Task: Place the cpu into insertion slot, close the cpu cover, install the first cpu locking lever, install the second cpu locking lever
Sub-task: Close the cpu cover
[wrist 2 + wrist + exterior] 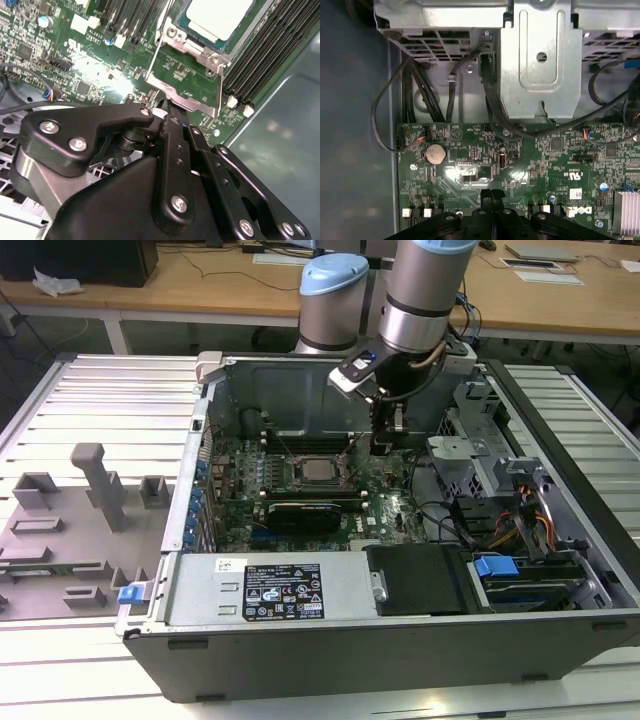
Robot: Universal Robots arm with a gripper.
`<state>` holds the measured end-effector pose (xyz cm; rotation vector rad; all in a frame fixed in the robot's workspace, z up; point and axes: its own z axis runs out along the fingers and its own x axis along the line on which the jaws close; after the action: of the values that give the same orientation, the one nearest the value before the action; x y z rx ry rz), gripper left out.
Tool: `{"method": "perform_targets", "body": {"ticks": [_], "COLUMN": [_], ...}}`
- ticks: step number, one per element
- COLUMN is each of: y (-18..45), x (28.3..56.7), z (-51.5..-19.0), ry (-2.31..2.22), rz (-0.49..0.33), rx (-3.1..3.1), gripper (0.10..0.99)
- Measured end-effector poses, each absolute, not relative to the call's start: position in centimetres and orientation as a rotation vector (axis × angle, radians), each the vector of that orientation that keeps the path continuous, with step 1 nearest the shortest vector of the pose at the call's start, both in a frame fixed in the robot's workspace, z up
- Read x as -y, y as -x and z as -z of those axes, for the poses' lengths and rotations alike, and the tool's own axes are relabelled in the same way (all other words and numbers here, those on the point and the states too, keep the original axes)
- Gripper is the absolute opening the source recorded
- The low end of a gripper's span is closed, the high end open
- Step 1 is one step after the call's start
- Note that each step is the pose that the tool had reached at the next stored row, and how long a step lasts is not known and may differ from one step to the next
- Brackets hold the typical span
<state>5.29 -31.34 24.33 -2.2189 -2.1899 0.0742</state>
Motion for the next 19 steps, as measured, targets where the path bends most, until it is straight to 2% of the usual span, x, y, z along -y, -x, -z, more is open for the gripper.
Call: {"method": "perform_targets", "body": {"ticks": [19], "y": [-1.1], "x": [31.3], "z": [-24.3], "ry": [2.223], "rz": [-0.066], "rx": [2.194], "gripper": [0.106]}}
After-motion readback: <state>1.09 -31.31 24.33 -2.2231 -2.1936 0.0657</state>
